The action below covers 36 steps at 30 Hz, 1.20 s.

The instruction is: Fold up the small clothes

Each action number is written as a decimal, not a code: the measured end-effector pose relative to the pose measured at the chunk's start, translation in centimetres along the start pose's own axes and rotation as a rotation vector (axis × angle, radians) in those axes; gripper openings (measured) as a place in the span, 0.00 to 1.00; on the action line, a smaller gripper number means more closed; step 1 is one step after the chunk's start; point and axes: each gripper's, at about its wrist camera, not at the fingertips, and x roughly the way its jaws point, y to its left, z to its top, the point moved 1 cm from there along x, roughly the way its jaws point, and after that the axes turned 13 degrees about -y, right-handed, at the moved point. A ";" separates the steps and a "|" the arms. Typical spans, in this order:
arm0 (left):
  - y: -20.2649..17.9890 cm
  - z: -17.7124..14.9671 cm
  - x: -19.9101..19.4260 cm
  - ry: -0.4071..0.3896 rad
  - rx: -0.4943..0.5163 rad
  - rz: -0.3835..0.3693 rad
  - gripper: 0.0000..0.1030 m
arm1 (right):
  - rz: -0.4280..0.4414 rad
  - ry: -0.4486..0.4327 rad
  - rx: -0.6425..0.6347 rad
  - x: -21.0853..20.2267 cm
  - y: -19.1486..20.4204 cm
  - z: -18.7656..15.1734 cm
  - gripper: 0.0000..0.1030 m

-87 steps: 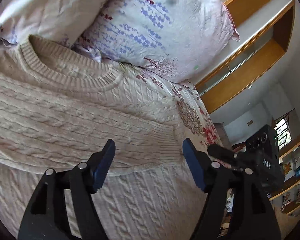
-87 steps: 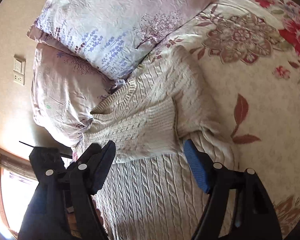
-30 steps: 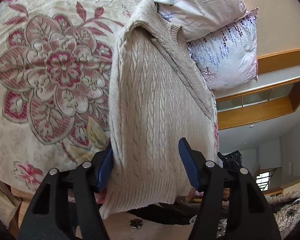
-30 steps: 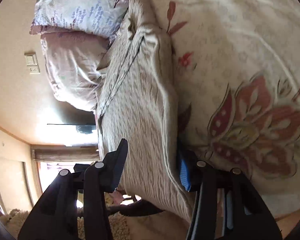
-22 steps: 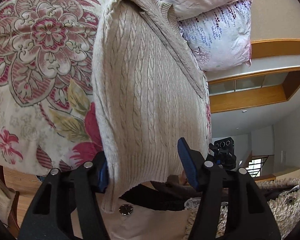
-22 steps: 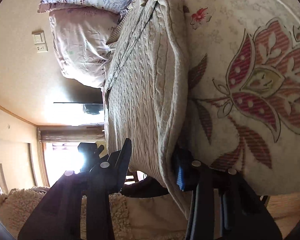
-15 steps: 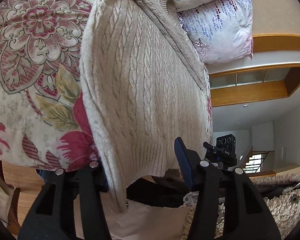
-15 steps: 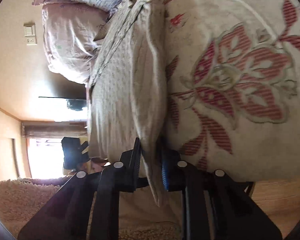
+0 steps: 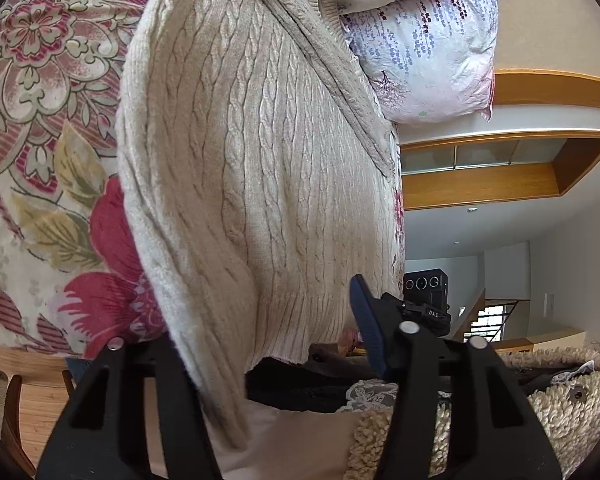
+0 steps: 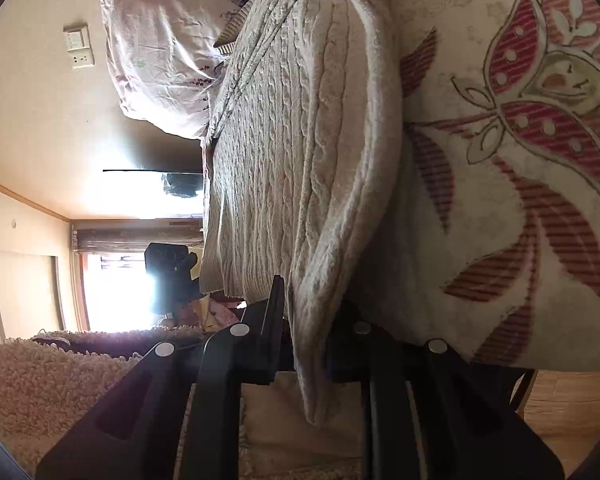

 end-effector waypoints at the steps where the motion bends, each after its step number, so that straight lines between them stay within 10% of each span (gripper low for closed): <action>1: 0.0 -0.1 0.1 0.004 0.006 0.004 0.31 | -0.015 0.006 -0.020 0.0 0.1 -0.1 0.16; 9: -1.2 1.8 -1.6 -0.062 0.060 -0.015 0.09 | -0.007 -0.150 -0.120 -2.1 2.1 1.6 0.08; 22: -4.8 8.7 -4.9 -0.387 0.206 0.042 0.09 | -0.102 -0.543 -0.317 -4.3 8.6 7.4 0.07; 36: -7.3 17.0 -1.6 -0.548 0.332 0.205 0.08 | -0.381 -0.711 -0.591 0.3 13.9 12.9 0.07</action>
